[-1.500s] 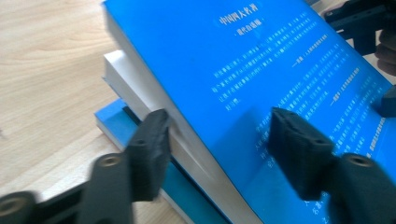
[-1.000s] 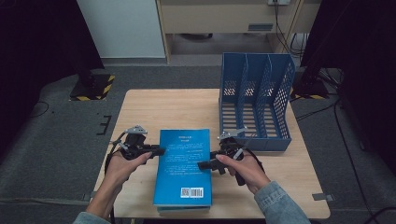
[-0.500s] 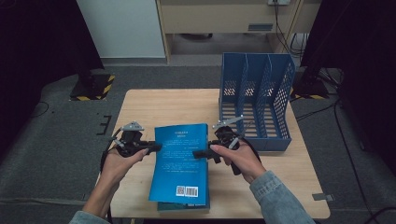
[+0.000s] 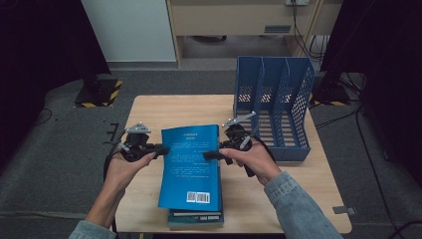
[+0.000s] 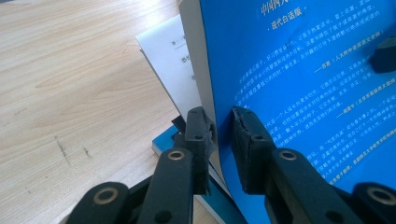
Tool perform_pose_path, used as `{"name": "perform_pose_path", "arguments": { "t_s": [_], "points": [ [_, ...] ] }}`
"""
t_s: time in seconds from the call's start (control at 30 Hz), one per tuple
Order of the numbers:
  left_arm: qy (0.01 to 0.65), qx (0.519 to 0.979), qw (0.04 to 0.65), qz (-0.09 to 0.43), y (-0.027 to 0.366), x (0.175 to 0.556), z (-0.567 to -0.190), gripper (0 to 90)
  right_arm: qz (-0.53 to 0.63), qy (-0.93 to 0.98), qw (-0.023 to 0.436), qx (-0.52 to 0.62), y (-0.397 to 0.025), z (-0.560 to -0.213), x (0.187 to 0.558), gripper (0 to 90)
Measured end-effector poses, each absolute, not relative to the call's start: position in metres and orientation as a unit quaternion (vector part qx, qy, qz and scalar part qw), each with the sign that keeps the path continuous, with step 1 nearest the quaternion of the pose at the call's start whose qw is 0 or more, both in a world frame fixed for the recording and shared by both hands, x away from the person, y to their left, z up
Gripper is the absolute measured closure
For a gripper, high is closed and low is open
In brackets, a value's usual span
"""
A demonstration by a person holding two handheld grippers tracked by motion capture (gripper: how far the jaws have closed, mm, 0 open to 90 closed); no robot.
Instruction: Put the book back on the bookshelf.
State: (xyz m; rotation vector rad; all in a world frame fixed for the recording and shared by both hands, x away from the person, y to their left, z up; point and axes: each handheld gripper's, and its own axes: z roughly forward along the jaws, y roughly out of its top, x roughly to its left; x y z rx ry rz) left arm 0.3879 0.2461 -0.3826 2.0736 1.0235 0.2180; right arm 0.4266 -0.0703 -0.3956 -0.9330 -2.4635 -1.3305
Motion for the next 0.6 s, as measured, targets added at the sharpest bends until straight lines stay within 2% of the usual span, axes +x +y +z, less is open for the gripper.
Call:
{"name": "perform_pose_path", "arguments": {
  "t_s": [0.33, 0.6],
  "points": [
    [0.401, 0.818, 0.402, 0.091, 0.247, 0.391, -0.376, 76.6, -0.443, -0.835, 0.094, -0.312, -0.069, -0.387, 0.433, 43.0],
    [0.388, 0.823, 0.401, 0.112, 0.245, 0.401, -0.352, 76.8, -0.435, -0.847, 0.054, -0.301, -0.066, -0.354, 0.441, 48.6]
  ]
}}
